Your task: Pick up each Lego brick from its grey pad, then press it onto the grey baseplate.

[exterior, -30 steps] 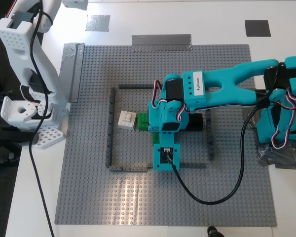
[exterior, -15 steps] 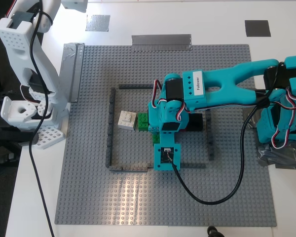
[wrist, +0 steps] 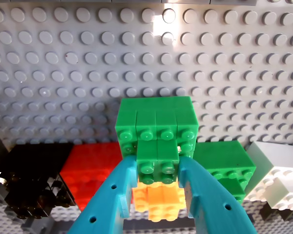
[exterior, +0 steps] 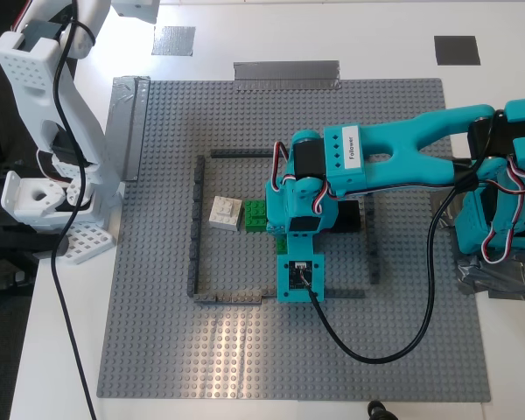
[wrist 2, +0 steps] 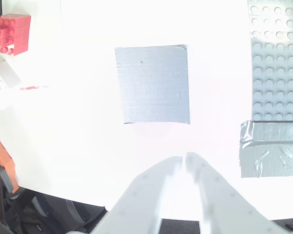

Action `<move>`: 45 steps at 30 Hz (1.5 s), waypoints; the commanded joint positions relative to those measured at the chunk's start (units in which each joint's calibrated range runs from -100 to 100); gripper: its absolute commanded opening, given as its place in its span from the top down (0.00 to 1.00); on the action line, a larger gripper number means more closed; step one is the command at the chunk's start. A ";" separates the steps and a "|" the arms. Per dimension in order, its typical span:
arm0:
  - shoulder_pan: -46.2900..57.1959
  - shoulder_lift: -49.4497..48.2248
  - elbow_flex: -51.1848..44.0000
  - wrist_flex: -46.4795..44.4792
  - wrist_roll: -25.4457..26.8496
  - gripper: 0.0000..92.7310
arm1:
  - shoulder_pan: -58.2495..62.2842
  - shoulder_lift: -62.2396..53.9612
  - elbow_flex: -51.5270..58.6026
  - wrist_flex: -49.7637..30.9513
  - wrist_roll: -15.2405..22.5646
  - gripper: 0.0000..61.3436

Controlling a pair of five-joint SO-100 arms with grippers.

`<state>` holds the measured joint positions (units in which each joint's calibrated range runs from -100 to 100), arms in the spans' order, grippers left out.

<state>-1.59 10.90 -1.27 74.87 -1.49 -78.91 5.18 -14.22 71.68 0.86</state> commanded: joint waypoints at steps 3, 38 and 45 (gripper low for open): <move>0.32 -1.98 -1.12 0.56 0.34 0.91 | -0.13 -2.35 -4.52 0.49 0.05 1.00; 3.37 -9.96 -8.71 7.96 2.54 0.78 | -1.00 -11.53 2.98 -0.81 1.71 1.00; 11.64 -19.40 -7.99 8.86 2.54 0.95 | -1.43 -11.45 1.26 0.41 1.37 1.00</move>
<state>4.99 -1.52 -7.51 83.74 0.91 -80.18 -1.12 -10.35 71.76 2.32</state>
